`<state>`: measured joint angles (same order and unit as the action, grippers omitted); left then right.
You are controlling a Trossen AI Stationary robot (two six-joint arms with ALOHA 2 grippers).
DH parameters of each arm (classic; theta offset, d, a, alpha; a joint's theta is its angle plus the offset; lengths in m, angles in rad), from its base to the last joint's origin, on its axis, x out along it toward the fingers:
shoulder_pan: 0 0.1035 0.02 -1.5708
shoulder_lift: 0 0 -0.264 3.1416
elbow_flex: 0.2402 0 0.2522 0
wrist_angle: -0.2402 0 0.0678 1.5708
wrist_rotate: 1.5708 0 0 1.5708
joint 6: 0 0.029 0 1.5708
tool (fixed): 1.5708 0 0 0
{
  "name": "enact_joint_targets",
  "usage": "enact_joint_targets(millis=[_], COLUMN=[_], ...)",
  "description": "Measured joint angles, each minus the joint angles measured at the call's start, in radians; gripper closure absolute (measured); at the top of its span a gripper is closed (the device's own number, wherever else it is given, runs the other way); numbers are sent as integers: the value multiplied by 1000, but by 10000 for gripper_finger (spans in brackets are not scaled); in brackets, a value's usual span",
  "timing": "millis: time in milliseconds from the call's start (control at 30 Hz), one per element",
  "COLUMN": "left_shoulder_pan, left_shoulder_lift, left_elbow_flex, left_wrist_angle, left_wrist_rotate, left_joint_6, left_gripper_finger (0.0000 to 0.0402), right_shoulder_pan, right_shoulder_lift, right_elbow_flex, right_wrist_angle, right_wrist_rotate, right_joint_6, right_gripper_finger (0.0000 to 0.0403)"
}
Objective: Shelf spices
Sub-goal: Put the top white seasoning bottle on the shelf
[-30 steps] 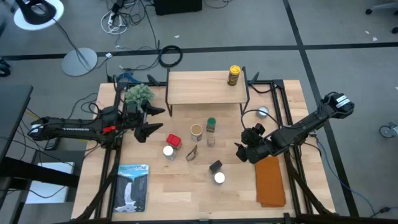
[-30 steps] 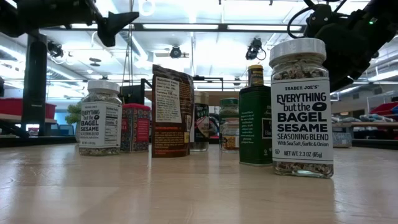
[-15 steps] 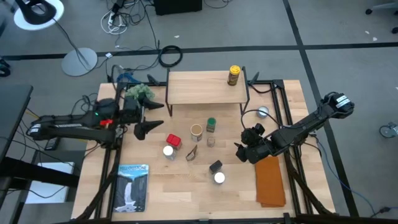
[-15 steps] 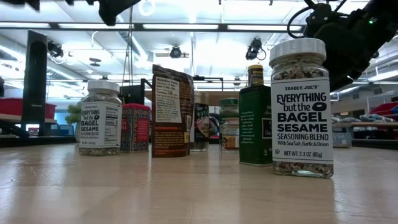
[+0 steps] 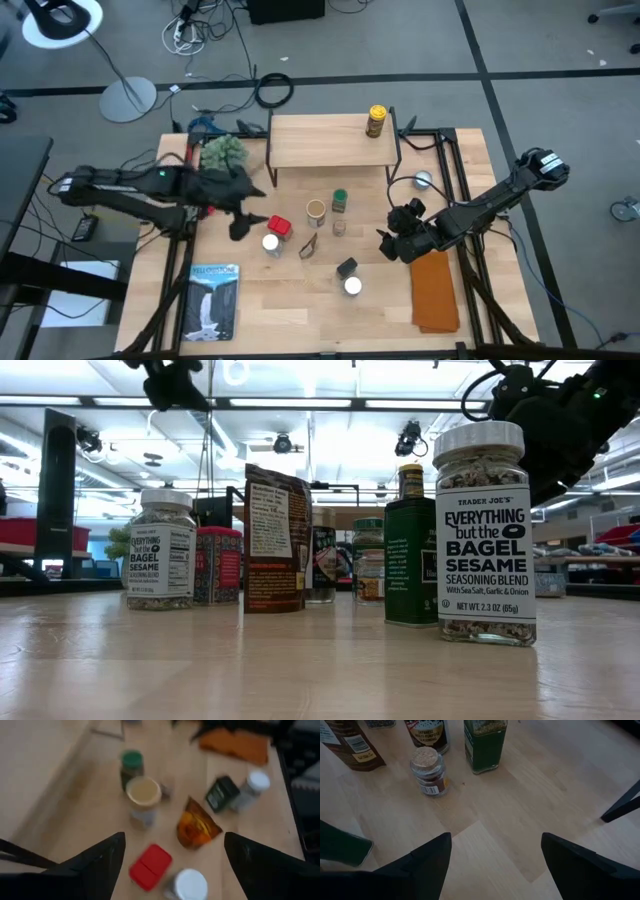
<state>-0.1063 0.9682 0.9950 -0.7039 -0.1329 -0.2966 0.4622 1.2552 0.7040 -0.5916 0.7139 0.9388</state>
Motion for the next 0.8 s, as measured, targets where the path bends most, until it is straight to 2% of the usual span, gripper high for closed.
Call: enact_joint_targets(millis=[200, 400, 567, 800], left_shoulder_pan=[-62, -79, -78, -78], left_shoulder_lift=[134, 214, 261, 307], left_elbow_flex=[12, 12, 12, 12], left_wrist_angle=[-2, -59, -103, -103], left_wrist_rotate=[28, 33, 91, 119], left_joint_6=[-22, -22, -129, -45], left_gripper_finger=[57, 57, 57, 58], right_shoulder_pan=[0, 0, 0, 2], right_shoulder_lift=[0, 0, 0, 0], right_elbow_flex=[0, 0, 0, 0], right_wrist_angle=[0, 0, 4, 20], right_wrist_rotate=[0, 0, 0, 0], right_joint_6=[-8, -26, -8, 10], right_gripper_finger=[96, 96, 96, 96])
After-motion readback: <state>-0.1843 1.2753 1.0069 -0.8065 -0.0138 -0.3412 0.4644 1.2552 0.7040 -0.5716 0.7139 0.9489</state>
